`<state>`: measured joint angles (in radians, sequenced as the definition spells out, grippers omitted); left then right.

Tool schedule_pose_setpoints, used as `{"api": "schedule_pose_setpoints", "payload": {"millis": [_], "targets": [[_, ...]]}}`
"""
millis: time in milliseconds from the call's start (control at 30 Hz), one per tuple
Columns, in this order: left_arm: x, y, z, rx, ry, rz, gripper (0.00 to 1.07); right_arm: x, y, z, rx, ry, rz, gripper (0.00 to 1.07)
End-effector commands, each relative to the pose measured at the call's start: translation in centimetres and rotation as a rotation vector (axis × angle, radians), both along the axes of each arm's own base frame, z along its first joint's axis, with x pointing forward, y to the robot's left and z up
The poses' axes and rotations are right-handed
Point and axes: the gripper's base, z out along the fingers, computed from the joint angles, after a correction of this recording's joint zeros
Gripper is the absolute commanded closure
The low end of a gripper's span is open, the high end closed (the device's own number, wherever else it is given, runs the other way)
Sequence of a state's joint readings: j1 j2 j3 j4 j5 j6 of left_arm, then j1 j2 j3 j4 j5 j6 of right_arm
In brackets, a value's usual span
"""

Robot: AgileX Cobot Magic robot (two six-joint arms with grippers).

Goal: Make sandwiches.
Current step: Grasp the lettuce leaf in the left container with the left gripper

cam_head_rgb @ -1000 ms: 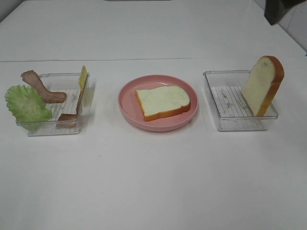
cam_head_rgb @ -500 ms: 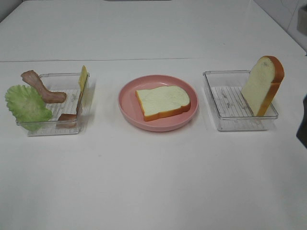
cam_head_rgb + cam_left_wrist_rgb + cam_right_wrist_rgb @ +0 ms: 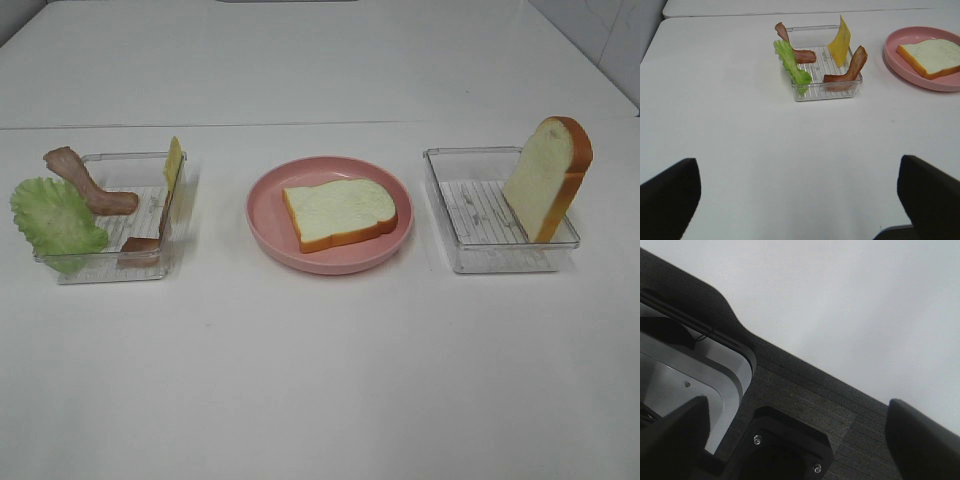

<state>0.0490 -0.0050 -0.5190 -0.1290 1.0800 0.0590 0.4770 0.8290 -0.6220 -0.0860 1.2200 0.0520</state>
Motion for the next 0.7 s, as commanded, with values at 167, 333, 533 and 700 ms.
{"api": "schedule_pose_setpoints", "payload": {"millis": [167, 333, 533, 700], "targets": [[-0.2, 0.0, 0.0, -0.002, -0.015, 0.005, 0.06, -2.6, -1.5, -1.3, 0.010, -0.042, 0.007, 0.15], [-0.2, 0.0, 0.0, -0.002, -0.015, 0.005, 0.06, -4.0, -2.6, -1.0, 0.054, -0.221, 0.012, 0.15], [-0.2, 0.0, 0.0, -0.002, -0.015, 0.005, 0.06, -4.8, -3.2, -0.7, 0.077, -0.287, -0.025, 0.15], [-0.2, 0.0, 0.0, -0.002, -0.015, 0.005, 0.06, -6.3, -4.5, -0.3, 0.080, -0.435, -0.197, 0.15]]}}
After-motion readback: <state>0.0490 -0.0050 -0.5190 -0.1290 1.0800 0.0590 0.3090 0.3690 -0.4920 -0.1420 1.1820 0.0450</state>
